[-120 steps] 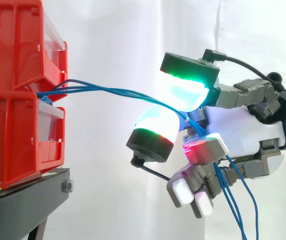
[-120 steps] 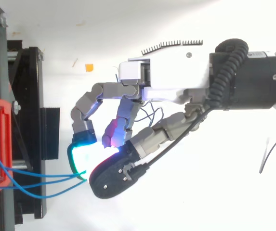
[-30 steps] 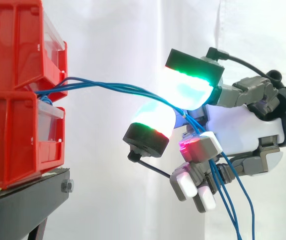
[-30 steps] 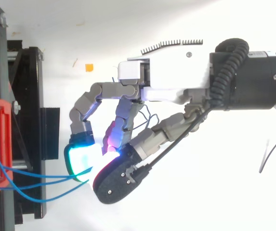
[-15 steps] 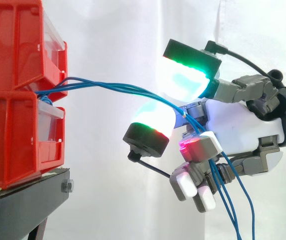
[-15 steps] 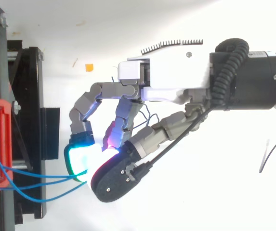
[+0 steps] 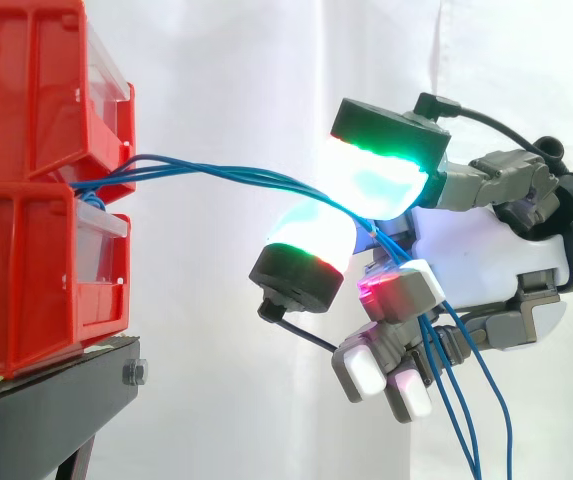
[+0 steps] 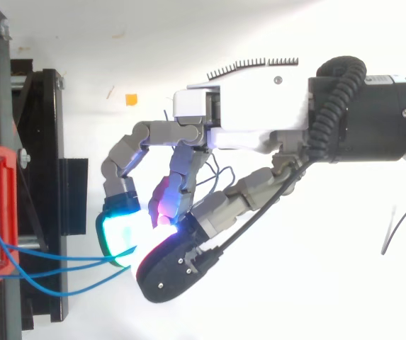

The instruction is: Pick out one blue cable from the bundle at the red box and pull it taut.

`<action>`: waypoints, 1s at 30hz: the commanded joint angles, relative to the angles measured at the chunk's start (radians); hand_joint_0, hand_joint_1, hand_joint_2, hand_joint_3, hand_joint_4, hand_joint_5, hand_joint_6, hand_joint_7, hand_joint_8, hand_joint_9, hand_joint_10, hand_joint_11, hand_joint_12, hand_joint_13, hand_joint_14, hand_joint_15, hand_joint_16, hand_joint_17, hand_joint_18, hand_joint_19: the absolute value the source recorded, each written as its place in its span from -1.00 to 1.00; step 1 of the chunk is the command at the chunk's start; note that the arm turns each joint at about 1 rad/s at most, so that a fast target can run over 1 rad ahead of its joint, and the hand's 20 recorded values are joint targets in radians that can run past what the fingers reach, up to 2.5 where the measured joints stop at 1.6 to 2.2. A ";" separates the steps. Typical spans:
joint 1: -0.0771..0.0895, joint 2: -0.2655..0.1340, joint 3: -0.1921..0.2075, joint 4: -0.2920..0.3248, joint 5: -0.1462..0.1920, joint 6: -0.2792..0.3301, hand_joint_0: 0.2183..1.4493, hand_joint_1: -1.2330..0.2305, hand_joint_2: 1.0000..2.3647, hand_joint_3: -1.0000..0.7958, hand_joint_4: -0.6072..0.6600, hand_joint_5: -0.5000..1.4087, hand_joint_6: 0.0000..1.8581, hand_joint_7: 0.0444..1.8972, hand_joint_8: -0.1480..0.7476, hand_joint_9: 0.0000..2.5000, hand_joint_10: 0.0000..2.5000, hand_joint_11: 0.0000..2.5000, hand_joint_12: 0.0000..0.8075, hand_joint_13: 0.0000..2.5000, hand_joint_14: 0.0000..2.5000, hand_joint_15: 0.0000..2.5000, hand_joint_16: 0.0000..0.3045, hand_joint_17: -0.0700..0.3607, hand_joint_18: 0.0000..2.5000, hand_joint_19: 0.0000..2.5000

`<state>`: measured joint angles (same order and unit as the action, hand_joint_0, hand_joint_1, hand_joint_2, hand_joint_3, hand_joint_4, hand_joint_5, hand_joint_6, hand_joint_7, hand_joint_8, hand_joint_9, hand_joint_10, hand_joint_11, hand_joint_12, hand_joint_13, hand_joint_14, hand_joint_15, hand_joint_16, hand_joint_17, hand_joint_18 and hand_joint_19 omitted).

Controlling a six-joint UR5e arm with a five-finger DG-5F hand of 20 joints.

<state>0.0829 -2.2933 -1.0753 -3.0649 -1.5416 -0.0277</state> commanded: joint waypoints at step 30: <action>0.000 0.000 0.000 0.000 -0.002 0.000 -0.02 -0.66 -0.98 -0.28 -0.29 -0.58 0.02 0.33 -0.01 0.03 -0.98 -0.38 -0.16 -0.24 -0.99 -0.63 -0.70 -0.20 -0.25 -0.62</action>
<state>0.0827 -2.2934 -1.0753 -3.0649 -1.5422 -0.0276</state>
